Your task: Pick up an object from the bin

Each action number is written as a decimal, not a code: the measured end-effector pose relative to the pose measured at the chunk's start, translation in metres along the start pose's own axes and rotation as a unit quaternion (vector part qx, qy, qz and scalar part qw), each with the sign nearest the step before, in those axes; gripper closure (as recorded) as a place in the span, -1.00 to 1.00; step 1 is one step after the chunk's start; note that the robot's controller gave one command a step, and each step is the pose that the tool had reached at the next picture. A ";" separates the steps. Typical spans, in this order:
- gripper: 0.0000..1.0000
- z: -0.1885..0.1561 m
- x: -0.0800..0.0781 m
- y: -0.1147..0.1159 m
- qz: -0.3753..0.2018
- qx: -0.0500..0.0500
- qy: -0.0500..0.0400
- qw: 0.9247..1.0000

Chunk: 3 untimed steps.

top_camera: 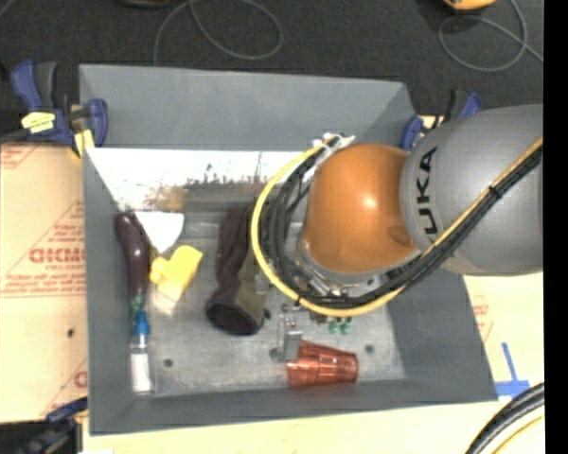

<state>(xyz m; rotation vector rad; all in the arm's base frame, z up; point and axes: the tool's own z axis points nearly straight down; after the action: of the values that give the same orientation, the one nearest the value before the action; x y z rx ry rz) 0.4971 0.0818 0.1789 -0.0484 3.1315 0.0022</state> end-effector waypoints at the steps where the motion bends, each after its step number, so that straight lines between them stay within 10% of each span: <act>1: -1.00 0.054 -0.005 -0.007 0.017 0.000 0.001 1.000; 2: 1.00 0.092 -0.014 -0.015 0.113 0.000 0.000 0.994; 3: 1.00 0.092 -0.014 -0.015 0.113 0.000 0.000 0.994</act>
Offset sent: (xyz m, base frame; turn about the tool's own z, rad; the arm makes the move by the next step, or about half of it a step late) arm 0.0142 -0.0139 -0.0923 0.2255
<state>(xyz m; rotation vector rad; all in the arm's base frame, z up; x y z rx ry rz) 0.5121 0.0674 0.0870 0.3065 3.1166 0.0051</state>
